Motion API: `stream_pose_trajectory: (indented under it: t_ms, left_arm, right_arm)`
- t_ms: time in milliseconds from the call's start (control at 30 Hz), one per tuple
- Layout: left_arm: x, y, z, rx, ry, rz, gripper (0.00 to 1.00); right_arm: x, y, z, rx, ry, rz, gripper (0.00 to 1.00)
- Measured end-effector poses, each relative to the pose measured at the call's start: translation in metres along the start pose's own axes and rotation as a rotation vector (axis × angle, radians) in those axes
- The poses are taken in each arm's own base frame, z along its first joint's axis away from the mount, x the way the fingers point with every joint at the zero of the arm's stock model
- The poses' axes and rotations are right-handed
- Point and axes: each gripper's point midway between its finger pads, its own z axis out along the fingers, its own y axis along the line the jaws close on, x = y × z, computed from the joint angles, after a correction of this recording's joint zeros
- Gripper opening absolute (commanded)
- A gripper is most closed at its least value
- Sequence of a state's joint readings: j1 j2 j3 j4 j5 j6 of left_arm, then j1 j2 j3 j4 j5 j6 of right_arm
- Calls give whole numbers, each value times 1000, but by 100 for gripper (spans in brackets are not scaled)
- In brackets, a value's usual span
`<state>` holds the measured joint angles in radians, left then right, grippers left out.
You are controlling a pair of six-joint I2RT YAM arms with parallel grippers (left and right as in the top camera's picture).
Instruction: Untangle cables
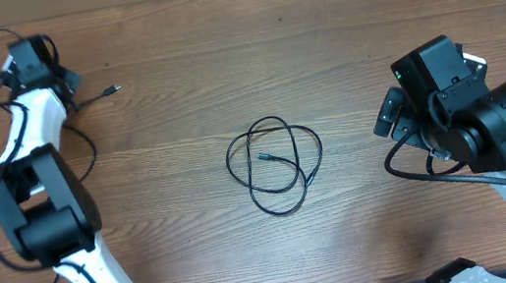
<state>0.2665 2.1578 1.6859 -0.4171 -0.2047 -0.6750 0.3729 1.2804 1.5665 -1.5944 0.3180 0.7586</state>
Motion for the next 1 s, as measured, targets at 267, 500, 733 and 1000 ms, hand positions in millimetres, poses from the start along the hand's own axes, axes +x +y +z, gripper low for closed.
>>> stream_pose_trajectory:
  t_ms: [267,500,733,1000]
  left_arm:
    - [-99,-42,-198,256,-217,-28,8]
    - [-68,3,-297,217,-116,-53,20]
    - [7,55,-260,-46,166,-162,52]
    - [46,84,-157,-235,208,-65,47]
  right_arm:
    - [0,0,0,0,1,-1,100]
    - [1,0,0,2,2,-1,100]
    - [0,0,0,1,2,-1,100]
    - [0,0,0,1,1,-1,100]
